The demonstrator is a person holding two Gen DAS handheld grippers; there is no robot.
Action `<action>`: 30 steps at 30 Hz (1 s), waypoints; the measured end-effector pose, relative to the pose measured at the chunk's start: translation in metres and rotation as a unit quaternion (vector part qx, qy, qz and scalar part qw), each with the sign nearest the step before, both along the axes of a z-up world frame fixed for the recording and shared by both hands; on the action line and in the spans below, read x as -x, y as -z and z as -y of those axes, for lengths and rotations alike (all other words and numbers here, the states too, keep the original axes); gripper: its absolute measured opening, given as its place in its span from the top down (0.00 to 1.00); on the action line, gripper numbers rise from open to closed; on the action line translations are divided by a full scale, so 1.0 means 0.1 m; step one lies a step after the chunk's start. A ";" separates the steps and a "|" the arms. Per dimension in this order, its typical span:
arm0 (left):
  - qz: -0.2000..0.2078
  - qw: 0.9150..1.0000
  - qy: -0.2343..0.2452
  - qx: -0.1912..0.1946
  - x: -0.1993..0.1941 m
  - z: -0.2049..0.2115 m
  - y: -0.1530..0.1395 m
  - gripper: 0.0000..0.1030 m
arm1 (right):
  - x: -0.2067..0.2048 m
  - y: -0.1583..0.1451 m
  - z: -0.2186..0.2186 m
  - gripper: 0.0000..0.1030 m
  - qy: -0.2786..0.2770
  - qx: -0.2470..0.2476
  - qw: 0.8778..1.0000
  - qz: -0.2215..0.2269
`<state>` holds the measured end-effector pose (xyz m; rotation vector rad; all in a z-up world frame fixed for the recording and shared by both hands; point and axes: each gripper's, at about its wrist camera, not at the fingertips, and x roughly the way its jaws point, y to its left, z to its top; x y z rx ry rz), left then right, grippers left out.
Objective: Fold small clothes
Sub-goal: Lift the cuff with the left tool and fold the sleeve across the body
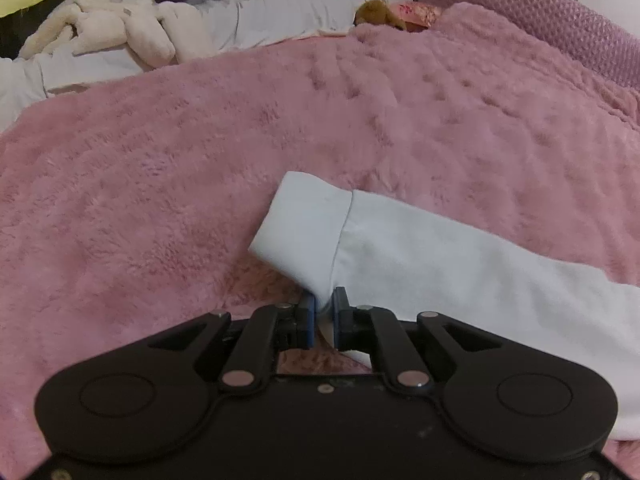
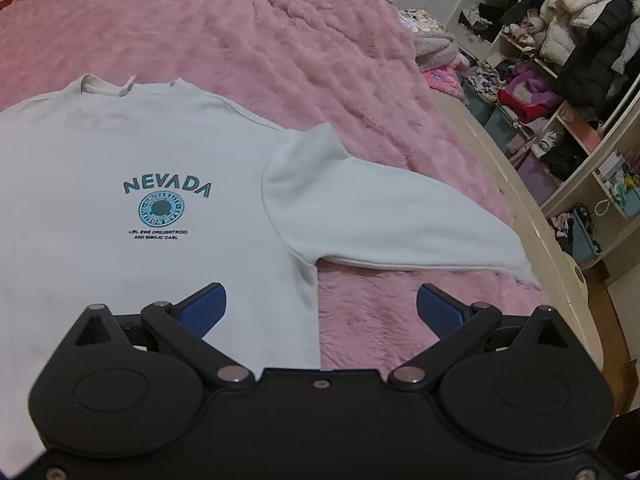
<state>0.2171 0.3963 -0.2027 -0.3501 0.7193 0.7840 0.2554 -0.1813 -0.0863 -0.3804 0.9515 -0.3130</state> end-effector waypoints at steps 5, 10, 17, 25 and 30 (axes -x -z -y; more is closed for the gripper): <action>-0.004 0.999 0.014 -0.048 -0.09 0.26 -0.30 0.94 | 0.03 -0.07 0.07 0.03 -0.006 0.008 1.000 0.005; 0.049 0.996 0.036 -0.061 -0.19 0.68 -0.85 0.94 | 0.07 -0.17 0.34 0.03 -0.003 0.024 1.000 0.014; 0.100 0.985 0.108 -0.086 -0.48 1.85 -1.55 0.94 | 0.20 -0.35 1.11 0.03 0.030 -0.011 0.999 0.032; 0.135 0.956 0.240 -0.105 -1.22 3.77 -1.97 0.94 | 0.44 -0.40 1.98 0.03 0.058 -0.042 0.997 0.040; 0.139 0.930 0.318 -0.121 -1.65 5.07 -1.80 0.94 | 0.53 -0.37 2.40 0.03 0.093 -0.056 0.993 0.039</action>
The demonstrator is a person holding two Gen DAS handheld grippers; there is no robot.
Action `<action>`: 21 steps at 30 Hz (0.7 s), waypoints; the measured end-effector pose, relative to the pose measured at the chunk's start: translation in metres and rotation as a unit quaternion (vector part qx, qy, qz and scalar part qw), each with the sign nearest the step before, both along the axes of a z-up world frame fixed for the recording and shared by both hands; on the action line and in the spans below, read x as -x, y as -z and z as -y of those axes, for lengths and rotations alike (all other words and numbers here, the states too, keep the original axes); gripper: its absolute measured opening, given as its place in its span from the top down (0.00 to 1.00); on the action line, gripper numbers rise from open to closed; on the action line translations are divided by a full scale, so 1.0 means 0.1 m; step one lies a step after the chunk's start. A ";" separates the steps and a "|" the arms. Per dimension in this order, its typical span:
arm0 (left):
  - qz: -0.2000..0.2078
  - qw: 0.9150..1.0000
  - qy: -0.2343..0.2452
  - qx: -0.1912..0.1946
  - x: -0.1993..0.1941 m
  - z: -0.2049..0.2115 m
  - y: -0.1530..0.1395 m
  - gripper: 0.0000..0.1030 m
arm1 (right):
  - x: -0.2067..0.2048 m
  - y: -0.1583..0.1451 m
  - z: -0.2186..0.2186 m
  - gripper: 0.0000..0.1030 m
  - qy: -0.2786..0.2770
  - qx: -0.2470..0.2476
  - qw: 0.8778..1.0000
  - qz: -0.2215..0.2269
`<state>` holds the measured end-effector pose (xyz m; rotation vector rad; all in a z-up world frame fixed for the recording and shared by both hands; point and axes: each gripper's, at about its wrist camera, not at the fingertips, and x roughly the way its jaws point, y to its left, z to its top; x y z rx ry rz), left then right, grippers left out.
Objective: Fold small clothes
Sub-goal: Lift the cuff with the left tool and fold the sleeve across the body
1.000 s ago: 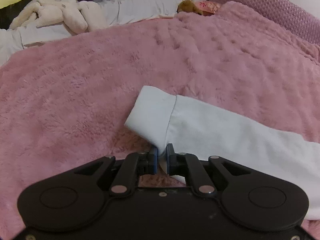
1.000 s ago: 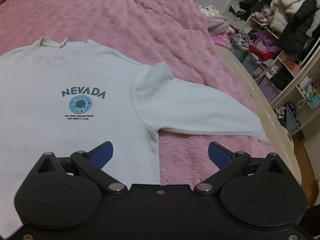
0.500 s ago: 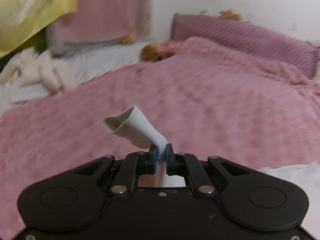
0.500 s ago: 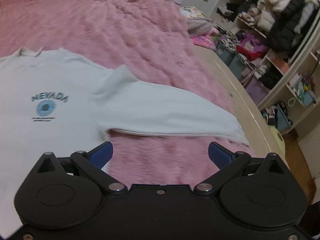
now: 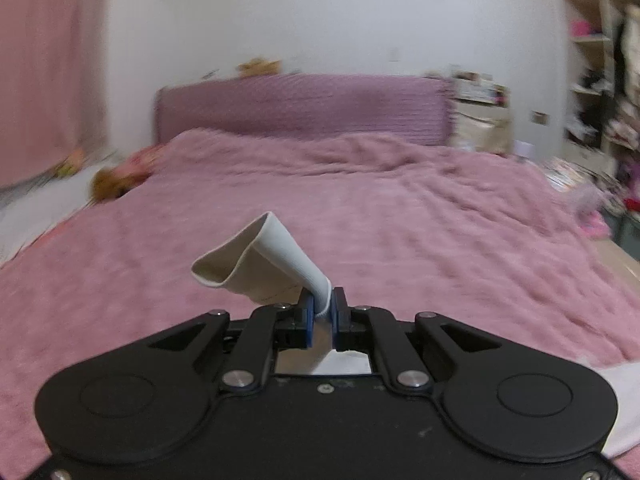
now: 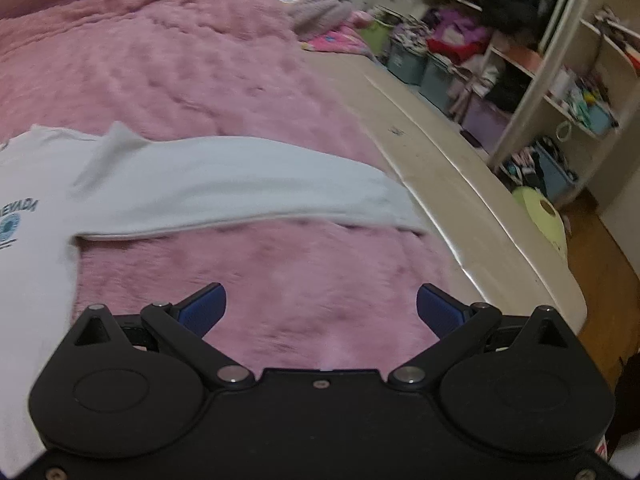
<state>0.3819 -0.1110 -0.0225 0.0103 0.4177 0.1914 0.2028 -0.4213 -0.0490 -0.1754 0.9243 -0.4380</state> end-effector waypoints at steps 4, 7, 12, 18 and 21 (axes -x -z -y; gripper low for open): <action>-0.049 0.997 0.054 0.007 -0.21 0.79 0.34 0.94 | 0.08 -0.02 0.20 0.03 0.002 0.006 1.000 -0.004; -0.081 0.992 0.099 0.010 -0.28 1.28 0.57 0.94 | 0.11 -0.06 0.34 0.03 0.015 0.003 1.000 -0.002; -0.153 0.975 0.164 0.001 -0.40 1.71 1.02 0.93 | 0.14 -0.08 0.40 0.03 0.019 0.002 1.000 0.004; -0.234 0.940 0.248 -0.009 -0.28 1.95 1.47 0.61 | 0.18 -0.06 0.45 0.03 0.026 -0.007 1.000 0.000; -0.231 0.938 0.257 -0.032 -0.05 1.89 1.51 0.62 | 0.18 -0.05 0.43 0.03 0.023 -0.007 1.000 -0.004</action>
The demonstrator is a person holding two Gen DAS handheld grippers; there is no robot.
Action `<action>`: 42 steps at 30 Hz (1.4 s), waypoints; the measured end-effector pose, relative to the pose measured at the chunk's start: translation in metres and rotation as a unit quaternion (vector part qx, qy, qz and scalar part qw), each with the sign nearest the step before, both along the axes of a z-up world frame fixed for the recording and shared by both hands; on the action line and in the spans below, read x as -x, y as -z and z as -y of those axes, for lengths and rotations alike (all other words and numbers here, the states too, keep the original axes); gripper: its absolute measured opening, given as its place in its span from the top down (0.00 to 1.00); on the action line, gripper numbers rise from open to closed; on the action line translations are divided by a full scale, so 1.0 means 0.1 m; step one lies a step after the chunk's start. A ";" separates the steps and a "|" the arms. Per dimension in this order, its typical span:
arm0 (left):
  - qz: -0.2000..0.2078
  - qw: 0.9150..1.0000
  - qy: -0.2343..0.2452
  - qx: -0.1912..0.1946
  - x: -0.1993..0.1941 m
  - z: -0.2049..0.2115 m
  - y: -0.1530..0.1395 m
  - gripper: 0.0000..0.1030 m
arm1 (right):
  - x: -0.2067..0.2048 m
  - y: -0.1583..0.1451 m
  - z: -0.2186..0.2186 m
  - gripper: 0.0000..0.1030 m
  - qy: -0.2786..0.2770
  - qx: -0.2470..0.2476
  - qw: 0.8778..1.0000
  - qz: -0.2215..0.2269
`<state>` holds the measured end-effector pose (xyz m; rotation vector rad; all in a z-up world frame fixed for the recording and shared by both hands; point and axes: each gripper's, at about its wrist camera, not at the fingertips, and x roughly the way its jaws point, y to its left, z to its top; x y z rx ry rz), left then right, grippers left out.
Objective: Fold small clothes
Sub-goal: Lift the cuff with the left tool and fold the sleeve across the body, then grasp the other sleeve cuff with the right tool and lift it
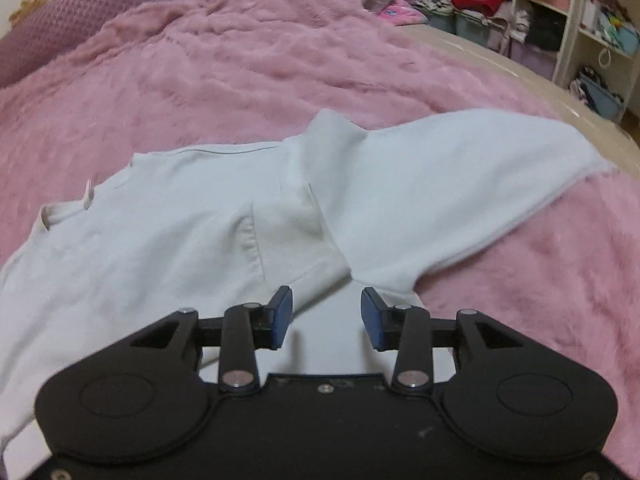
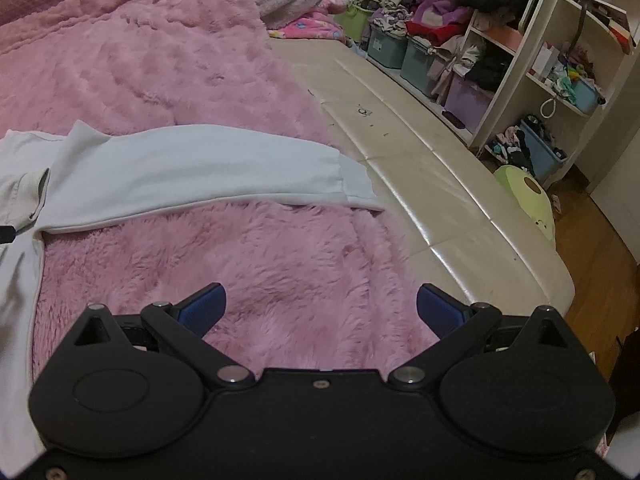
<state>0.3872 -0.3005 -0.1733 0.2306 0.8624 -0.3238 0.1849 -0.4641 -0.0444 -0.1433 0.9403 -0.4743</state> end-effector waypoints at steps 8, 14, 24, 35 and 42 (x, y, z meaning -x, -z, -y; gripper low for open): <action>0.008 0.999 -0.037 0.010 0.23 -0.44 -0.20 0.61 | -0.01 -0.06 -0.09 0.03 -0.010 -0.011 1.000 0.014; 0.027 0.995 -0.096 -0.006 0.93 -1.32 -0.52 0.55 | -0.19 0.06 0.38 0.05 -0.006 -0.082 0.995 0.061; 0.027 0.955 -0.286 -0.071 2.17 -2.86 -0.83 0.53 | -0.96 0.68 1.60 0.15 0.120 -0.184 0.974 0.057; -0.010 0.930 -0.366 -0.040 2.72 -3.14 -0.67 0.52 | -1.19 1.08 1.95 0.79 0.195 -0.362 0.903 0.124; -0.008 0.926 -0.375 -0.052 2.56 -3.12 -0.65 0.52 | -1.12 0.67 1.60 0.93 0.116 -0.239 0.947 0.178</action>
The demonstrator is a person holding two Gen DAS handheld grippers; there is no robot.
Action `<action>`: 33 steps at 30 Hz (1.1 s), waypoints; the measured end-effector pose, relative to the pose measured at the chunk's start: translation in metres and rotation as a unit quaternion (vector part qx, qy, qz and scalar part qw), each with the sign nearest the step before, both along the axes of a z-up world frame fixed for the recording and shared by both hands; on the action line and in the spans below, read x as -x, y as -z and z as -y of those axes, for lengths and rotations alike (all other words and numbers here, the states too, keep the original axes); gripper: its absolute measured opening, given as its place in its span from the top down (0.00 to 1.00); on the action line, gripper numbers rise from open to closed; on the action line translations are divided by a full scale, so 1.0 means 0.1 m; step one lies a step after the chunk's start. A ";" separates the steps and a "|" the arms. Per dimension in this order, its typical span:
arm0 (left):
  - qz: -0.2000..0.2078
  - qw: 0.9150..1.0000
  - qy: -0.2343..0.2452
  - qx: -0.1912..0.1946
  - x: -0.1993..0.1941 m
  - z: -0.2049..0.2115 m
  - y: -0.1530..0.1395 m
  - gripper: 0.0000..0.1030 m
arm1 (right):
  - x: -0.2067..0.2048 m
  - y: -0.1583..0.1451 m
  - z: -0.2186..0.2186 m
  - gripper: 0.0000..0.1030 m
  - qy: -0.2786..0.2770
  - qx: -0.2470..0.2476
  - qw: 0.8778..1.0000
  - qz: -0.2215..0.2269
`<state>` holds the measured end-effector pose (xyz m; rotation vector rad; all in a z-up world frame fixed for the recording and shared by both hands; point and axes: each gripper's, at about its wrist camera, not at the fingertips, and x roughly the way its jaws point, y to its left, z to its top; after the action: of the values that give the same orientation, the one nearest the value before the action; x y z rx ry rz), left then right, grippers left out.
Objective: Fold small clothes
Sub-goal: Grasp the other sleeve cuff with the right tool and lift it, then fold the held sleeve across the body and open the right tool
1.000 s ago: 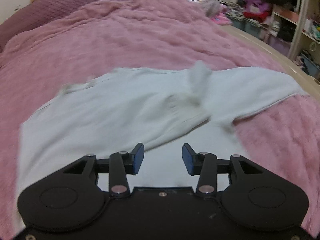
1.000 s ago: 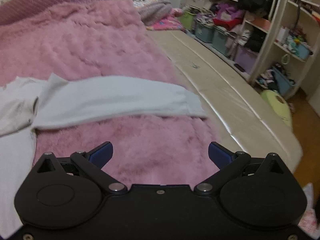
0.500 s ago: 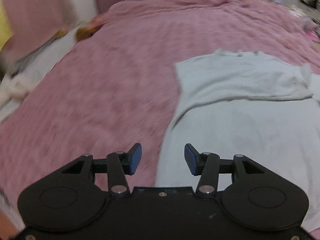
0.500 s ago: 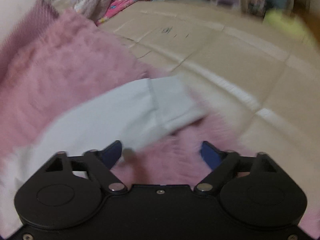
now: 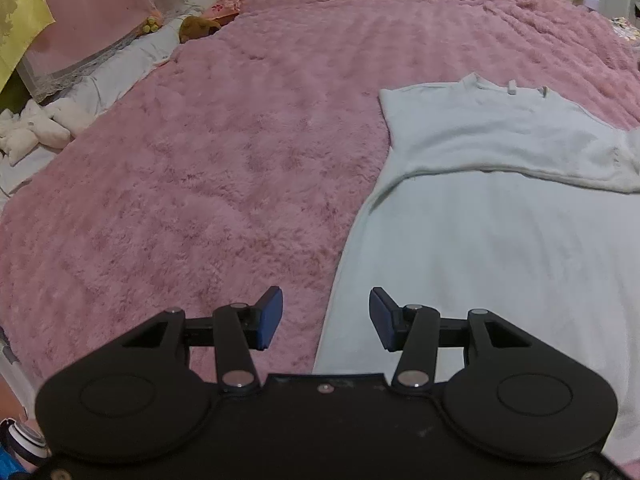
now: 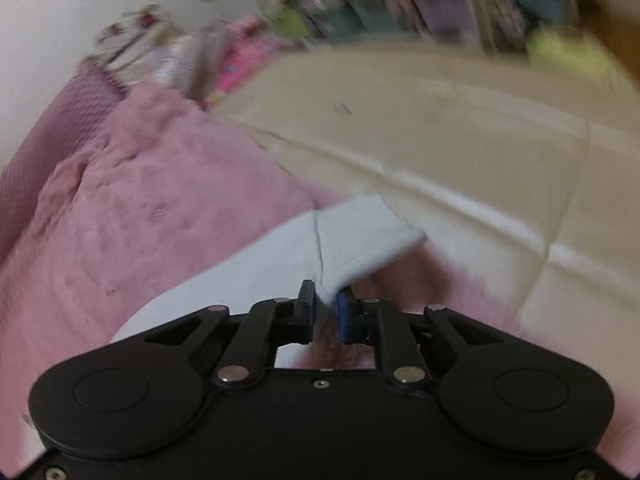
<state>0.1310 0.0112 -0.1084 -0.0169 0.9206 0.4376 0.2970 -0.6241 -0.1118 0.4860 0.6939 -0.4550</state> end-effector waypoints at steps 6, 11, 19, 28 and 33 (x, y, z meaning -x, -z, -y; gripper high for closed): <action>0.004 0.999 -0.034 -0.019 -0.32 -0.08 -0.03 0.52 | -0.02 -0.52 -0.56 0.93 -0.089 0.072 0.992 0.048; 0.027 0.998 -0.049 -0.001 -0.47 -0.26 -0.10 0.52 | -0.14 -0.86 -1.12 0.93 -0.155 0.051 0.983 0.081; 0.053 0.997 -0.037 0.031 -0.55 -0.55 -0.13 0.52 | -0.31 -1.20 -2.62 0.94 -0.279 0.046 0.952 0.120; 0.056 0.996 -0.042 0.060 -0.32 -1.00 -0.02 0.52 | -0.37 -0.86 -4.70 0.94 -0.425 0.003 0.899 0.100; 0.054 0.995 -0.059 0.068 -0.22 -1.33 0.06 0.52 | -0.26 -0.48 -5.69 0.94 -0.497 -0.026 0.865 0.070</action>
<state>0.1532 0.1437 -0.1139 -0.2176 0.8442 0.4788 0.3226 -0.0551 -0.0636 0.1546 0.7223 0.5732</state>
